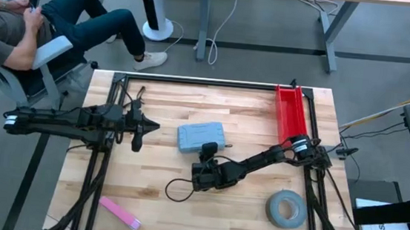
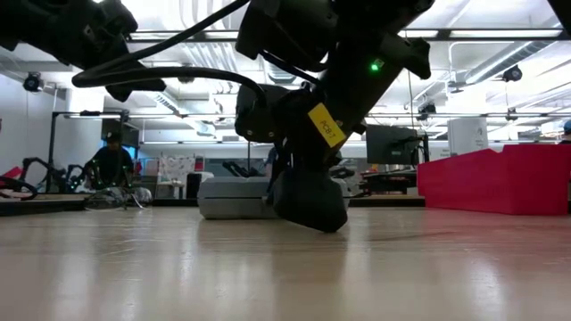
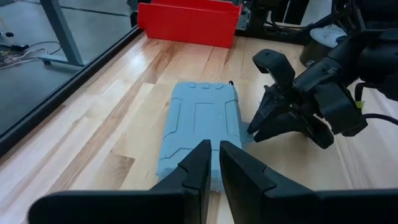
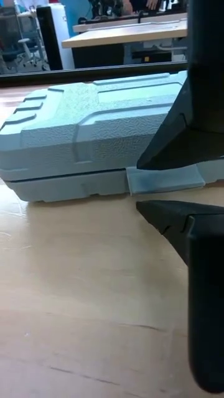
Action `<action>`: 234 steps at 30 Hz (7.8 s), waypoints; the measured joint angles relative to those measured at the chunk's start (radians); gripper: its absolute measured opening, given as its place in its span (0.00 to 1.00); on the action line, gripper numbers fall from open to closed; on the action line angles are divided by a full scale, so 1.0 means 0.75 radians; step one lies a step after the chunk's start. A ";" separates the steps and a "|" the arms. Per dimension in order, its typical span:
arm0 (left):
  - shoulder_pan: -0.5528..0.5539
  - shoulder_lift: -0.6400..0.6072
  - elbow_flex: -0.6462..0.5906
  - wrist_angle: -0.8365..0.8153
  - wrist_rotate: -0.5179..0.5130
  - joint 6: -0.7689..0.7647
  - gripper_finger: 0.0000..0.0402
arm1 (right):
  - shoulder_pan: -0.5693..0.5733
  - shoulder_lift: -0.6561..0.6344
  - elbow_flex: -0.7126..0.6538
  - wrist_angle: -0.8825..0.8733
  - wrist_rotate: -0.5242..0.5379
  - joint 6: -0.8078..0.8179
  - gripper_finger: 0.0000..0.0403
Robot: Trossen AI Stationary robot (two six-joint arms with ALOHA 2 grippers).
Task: Prefit tool cases
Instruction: Open the gray pre-fit tool case
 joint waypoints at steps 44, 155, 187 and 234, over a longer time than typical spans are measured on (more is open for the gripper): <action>-0.008 0.459 0.143 0.206 0.048 0.001 0.10 | -0.079 -0.662 -0.468 -0.378 -0.473 1.024 0.34; -0.008 0.071 0.227 -0.306 -0.232 -0.192 0.10 | -0.279 -0.337 -0.037 -0.486 -1.268 -0.181 0.25; -0.008 0.070 0.227 -0.319 -0.207 -0.200 0.10 | -0.270 -0.612 -0.365 -0.621 -1.116 0.512 0.26; -0.008 0.071 0.227 -0.325 -0.161 -0.186 0.19 | -0.368 -0.615 -0.515 -0.248 -0.960 0.186 0.51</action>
